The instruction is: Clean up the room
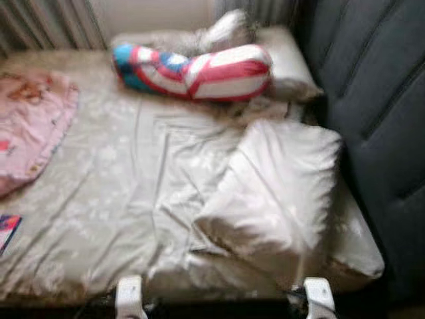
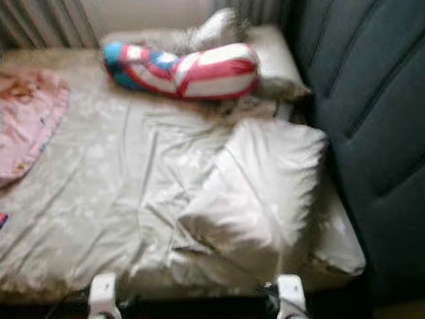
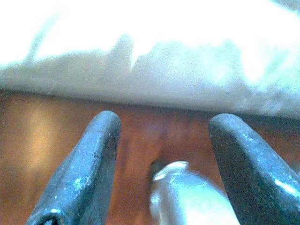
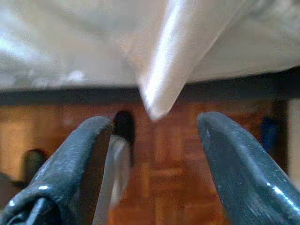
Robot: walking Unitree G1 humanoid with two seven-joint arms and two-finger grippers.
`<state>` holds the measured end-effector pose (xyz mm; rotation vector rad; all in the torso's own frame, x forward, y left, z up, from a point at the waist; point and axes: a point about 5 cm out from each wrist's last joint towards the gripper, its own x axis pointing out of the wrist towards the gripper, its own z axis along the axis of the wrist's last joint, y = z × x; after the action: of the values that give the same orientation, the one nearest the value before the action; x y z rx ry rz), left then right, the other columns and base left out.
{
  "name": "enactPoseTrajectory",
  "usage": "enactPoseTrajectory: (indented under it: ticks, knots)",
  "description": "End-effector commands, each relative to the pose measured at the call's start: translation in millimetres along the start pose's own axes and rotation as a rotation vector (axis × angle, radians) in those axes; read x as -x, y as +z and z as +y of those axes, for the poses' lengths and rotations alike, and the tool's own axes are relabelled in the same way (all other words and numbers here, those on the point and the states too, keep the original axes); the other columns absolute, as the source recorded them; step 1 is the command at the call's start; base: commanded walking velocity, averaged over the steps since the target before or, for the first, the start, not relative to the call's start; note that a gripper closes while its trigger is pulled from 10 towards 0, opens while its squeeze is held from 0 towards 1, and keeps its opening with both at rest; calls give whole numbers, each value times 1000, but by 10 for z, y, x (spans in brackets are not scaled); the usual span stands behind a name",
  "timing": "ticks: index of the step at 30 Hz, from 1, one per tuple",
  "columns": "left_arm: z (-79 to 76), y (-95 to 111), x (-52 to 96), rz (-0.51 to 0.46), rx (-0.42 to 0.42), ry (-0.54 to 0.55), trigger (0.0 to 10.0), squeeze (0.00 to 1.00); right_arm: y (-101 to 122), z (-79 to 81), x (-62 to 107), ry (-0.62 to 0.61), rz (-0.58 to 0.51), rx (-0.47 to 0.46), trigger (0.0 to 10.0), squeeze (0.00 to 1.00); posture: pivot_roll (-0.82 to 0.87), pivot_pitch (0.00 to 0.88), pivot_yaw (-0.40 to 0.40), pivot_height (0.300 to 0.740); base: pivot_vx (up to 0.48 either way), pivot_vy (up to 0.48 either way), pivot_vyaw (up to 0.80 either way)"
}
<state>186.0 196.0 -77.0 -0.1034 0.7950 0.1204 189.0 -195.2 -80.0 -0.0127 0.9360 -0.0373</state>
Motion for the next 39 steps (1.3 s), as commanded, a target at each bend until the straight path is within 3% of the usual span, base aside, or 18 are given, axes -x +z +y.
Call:
enactPoseTrajectory:
  ticks: [1,5,39]
  knots:
    - [146,-229,85,84,-4,40,10000,0,-75,104,4,26,20,-16,10000,0,135,114,-12,740,0,0,-750]
    - [146,-227,85,83,-5,39,10000,0,-71,106,4,26,17,-17,10000,0,135,115,-11,740,0,0,-603]
    - [156,-227,89,79,-12,29,10000,0,-59,107,6,23,-5,-34,10000,0,136,113,-11,740,0,0,0]
